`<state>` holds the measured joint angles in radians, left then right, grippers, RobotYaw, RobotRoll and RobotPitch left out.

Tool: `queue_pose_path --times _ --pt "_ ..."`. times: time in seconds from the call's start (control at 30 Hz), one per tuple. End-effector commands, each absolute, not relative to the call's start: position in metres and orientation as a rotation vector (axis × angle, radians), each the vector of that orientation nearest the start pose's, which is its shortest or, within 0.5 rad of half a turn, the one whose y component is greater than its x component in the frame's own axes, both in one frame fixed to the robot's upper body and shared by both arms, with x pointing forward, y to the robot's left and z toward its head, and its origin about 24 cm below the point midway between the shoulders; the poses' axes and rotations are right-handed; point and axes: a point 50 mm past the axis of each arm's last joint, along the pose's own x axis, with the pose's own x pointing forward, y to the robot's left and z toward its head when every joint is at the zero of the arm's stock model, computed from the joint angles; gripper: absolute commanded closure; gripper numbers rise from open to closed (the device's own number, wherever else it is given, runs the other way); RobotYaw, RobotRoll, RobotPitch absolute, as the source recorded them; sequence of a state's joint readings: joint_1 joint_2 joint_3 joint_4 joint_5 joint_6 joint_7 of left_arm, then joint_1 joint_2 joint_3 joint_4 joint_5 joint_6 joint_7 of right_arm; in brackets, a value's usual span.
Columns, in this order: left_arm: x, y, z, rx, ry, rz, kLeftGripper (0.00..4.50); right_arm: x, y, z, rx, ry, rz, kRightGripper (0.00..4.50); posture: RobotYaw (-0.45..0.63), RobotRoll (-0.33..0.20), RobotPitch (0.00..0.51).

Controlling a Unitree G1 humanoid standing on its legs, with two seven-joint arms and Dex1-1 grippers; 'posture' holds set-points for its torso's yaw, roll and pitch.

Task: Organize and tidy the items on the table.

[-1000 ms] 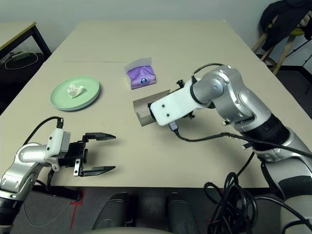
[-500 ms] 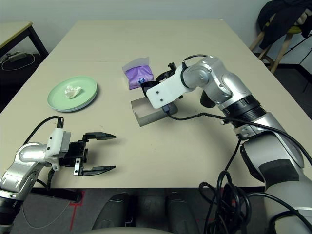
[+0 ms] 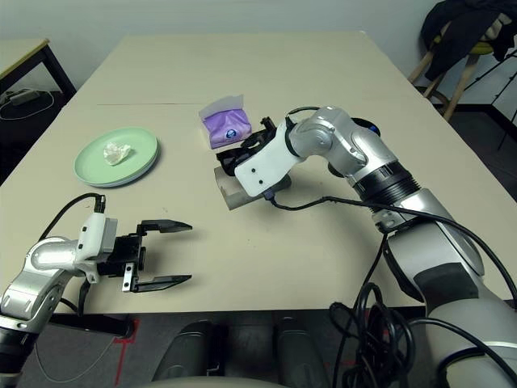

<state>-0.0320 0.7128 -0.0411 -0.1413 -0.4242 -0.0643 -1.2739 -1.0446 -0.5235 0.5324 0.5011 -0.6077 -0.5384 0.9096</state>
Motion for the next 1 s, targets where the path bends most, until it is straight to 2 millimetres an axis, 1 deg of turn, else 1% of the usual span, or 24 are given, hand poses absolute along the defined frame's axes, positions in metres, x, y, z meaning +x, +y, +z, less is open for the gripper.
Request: queue_pose_path --times 0.03,0.67,1.0 --pt "0.215 0.198 0.104 0.396 0.026 -1.401 0.00 0.353 -0.081 0.188 -1.791 -0.299 1.208 2.76 0.08 0.000 0.059" --pt "0.210 0.196 0.103 0.385 0.032 -1.398 0.00 0.360 -0.069 0.172 -1.821 -0.306 1.224 2.76 0.09 0.000 0.078" --pt "0.206 0.196 0.103 0.380 0.039 -1.394 0.00 0.361 -0.069 0.166 -1.821 -0.292 1.238 2.76 0.10 0.000 0.087"
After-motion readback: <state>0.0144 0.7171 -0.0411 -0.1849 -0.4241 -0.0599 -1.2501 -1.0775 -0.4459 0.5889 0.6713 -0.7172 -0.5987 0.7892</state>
